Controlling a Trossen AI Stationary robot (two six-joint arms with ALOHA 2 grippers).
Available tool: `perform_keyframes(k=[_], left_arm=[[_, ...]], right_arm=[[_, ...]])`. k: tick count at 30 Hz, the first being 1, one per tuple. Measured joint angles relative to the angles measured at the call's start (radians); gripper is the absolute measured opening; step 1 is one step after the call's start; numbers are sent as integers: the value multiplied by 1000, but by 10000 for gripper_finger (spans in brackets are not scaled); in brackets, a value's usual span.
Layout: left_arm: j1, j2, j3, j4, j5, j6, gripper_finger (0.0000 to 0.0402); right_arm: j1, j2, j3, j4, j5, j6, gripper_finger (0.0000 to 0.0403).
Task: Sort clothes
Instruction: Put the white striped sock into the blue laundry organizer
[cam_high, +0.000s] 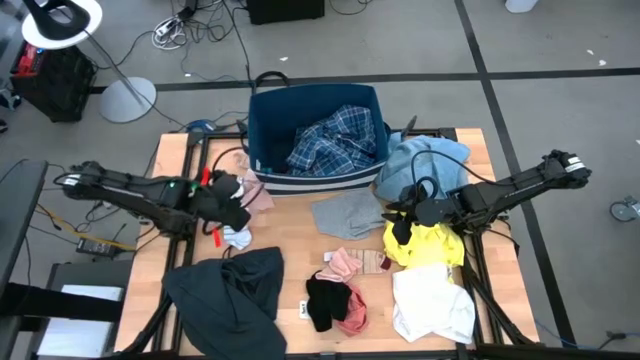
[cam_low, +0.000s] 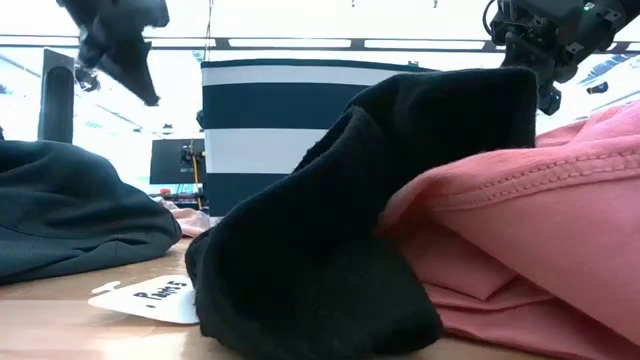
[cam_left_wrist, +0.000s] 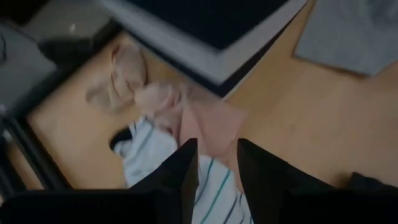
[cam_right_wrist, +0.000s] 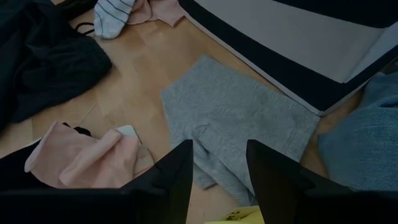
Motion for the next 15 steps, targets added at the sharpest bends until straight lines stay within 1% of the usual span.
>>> perform_keyframes(k=[4, 7, 12, 15], left_arm=[[15, -74, -147, 54, 19, -47, 117], [37, -102, -225, 90, 62, -65, 117], [82, -106, -331, 147, 120, -67, 117], [106, -106, -388, 221, 143, -52, 117]], right_arm=[[0, 0, 0, 5, 0, 0, 151], [0, 0, 0, 5, 0, 0, 151], [-1, 0, 0, 6, 1, -1, 151], [-2, 0, 0, 9, 1, -1, 151]])
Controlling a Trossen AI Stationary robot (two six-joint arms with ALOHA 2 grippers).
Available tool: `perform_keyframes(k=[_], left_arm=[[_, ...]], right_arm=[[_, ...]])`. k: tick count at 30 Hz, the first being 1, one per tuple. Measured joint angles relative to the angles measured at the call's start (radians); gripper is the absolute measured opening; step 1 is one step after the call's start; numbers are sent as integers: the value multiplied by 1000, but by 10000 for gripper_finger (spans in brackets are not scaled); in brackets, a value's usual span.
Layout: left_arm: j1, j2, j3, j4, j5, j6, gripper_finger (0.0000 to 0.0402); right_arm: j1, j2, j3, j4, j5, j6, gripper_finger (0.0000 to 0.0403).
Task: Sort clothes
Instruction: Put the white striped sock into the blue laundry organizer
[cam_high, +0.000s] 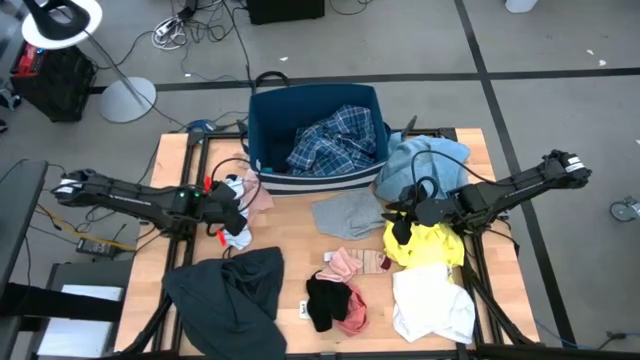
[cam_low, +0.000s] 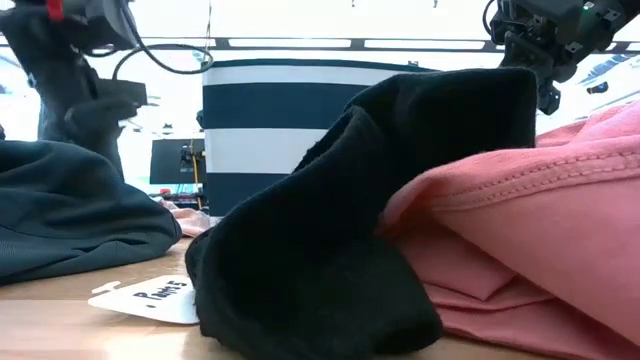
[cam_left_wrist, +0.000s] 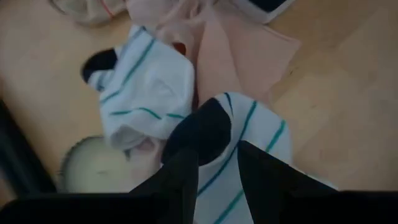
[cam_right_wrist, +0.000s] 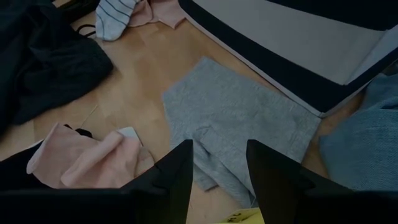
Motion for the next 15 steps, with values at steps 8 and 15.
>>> perform_keyframes(k=[8, 15], left_arm=[[48, 2, -68, 85, 80, 19, 35], [36, -4, 105, 62, 109, 86, 2]], right_arm=[[0, 0, 0, 3, 1, 0, 151], [0, 0, 0, 3, 1, 0, 151]])
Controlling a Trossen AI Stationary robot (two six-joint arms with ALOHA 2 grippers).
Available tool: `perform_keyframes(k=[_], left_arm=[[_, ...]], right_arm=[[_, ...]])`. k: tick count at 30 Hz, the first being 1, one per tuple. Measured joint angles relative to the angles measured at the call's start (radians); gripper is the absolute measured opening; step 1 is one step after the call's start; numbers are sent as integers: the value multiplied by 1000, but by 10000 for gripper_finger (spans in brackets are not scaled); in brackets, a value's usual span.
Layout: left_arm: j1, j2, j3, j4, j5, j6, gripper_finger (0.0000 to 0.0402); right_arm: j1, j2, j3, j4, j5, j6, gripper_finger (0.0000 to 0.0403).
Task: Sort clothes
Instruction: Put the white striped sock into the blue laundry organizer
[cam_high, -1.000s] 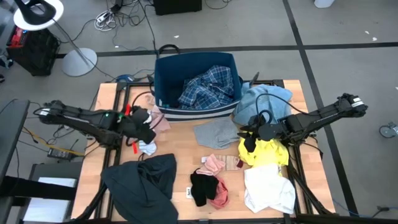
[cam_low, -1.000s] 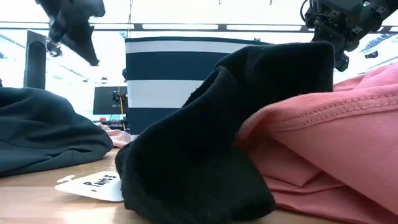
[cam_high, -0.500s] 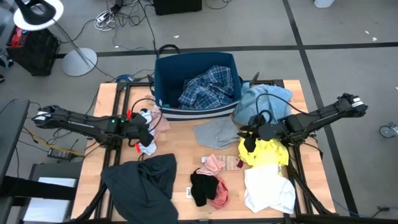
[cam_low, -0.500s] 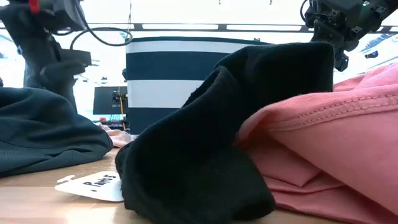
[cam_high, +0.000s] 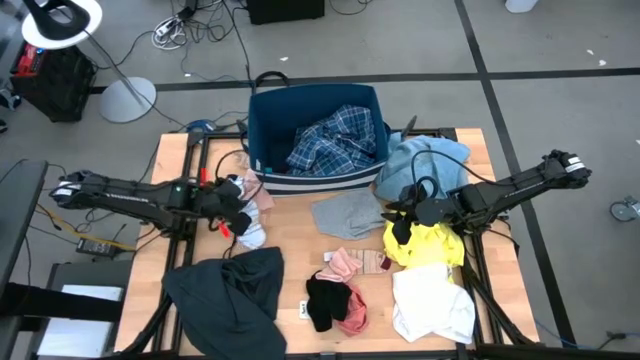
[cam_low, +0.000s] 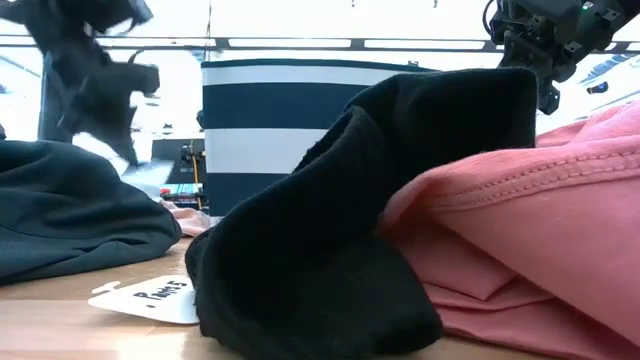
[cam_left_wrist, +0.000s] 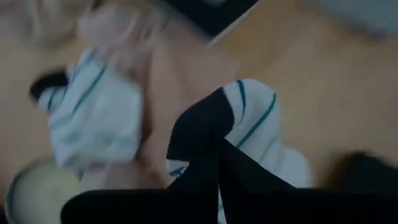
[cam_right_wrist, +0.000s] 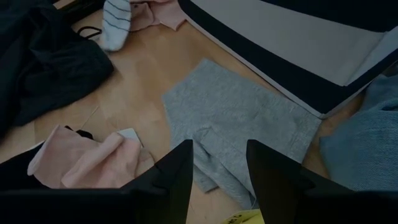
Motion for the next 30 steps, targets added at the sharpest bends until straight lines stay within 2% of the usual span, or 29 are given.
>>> perform_keyframes(k=[10, 17, 24, 30], left_arm=[[-38, 9, 397, -43, -4, 143, 1], [-39, 128, 604, -46, -5, 295, 0], [56, 296, 876, -61, -7, 447, 0], [205, 423, 1059, -107, -3, 565, 0]], right_arm=[[0, 19, 0, 7, -20, -29, 151], [-1, 150, 0, 130, -65, -158, 151], [-49, 324, 0, 280, -125, -245, 151], [-101, 462, 0, 342, -164, -256, 151]])
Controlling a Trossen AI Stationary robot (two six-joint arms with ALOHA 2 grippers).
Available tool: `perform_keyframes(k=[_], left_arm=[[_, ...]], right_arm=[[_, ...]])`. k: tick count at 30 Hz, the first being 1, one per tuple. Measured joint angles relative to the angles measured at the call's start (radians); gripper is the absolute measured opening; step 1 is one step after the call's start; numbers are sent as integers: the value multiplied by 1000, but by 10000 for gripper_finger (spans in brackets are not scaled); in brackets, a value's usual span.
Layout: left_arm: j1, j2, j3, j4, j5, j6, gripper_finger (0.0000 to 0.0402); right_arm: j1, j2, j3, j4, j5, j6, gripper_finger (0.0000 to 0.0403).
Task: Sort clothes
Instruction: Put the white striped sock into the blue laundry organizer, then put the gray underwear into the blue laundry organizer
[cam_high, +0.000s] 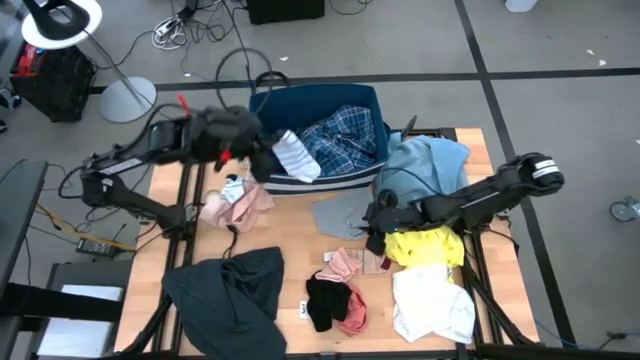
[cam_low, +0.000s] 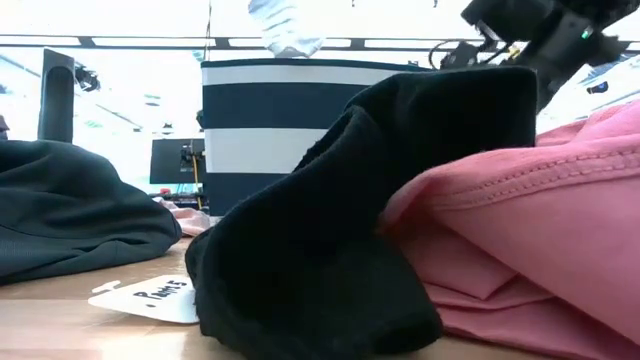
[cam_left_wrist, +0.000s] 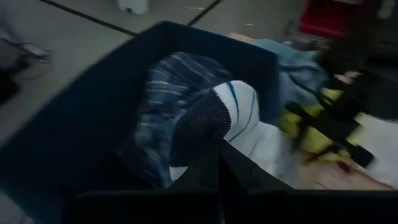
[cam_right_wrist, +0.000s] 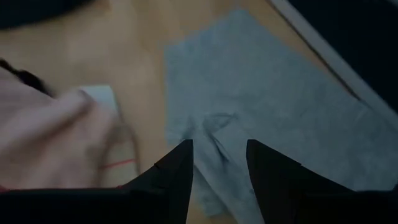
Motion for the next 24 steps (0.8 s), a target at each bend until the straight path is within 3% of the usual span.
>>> perform_keyframes(k=[4, 10, 16, 24], left_arm=[[110, 50, 22, 22, 1, 61, 0], [232, 103, 22, 14, 4, 28, 8], [276, 147, 19, 5, 122, 11, 59], [278, 154, 18, 8, 121, 29, 128]], right_arm=[[-26, 84, 0, 36, -12, -33, 151], [-54, 186, 0, 97, -13, -34, 151], [-63, 279, 5, 195, -31, -33, 151], [-63, 319, 3, 293, -63, -33, 136]])
